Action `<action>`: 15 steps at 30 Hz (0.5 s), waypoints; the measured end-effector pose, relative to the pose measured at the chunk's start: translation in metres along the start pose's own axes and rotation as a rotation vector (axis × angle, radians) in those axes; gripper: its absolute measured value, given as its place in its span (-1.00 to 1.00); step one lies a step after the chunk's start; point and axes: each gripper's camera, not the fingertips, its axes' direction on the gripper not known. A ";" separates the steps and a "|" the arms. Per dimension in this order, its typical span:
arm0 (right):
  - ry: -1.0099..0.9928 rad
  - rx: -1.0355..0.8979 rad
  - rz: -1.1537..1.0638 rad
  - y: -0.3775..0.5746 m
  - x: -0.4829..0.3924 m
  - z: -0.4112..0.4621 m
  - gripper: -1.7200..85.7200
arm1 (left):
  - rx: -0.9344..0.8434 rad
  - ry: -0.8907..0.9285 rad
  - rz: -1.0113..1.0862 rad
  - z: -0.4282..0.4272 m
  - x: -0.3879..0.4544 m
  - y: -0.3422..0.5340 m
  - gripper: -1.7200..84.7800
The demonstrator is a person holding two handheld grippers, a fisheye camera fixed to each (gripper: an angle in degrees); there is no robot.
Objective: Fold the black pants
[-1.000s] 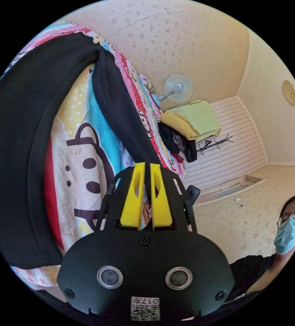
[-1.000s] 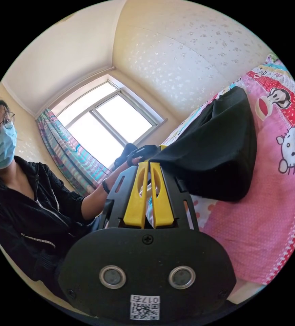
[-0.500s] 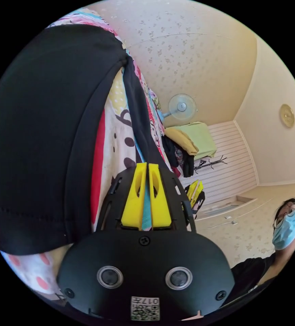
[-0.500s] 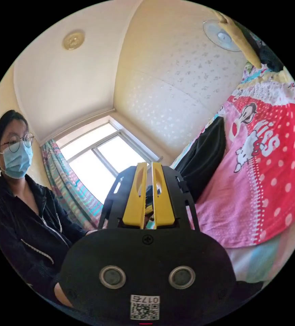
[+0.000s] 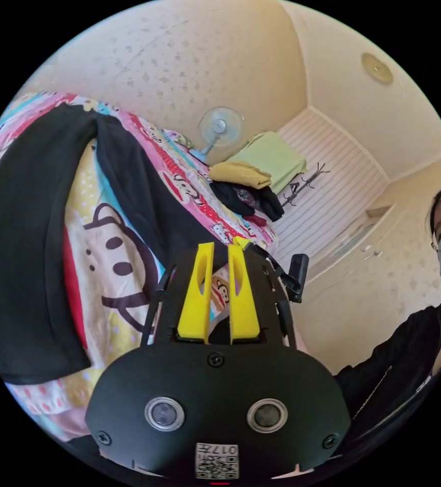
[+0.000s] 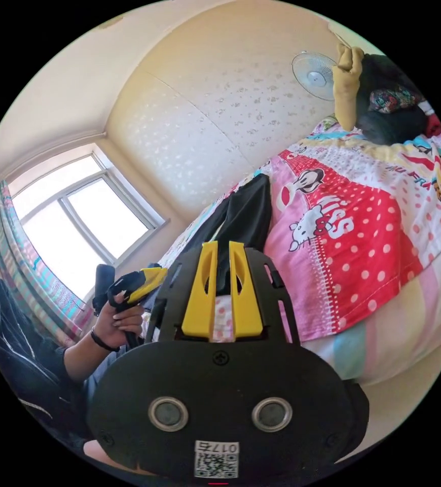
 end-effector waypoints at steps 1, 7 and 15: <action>-0.020 0.015 -0.007 0.000 -0.001 0.000 -0.92 | -0.018 -0.009 -0.005 0.005 0.000 -0.001 -0.85; 0.165 -0.150 0.010 -0.004 -0.006 0.021 -0.94 | -0.071 -0.066 -0.199 0.019 -0.018 0.030 -0.98; 0.385 -0.247 -0.162 -0.008 -0.044 0.048 -0.95 | -0.079 -0.063 -0.185 -0.004 0.010 0.026 -0.98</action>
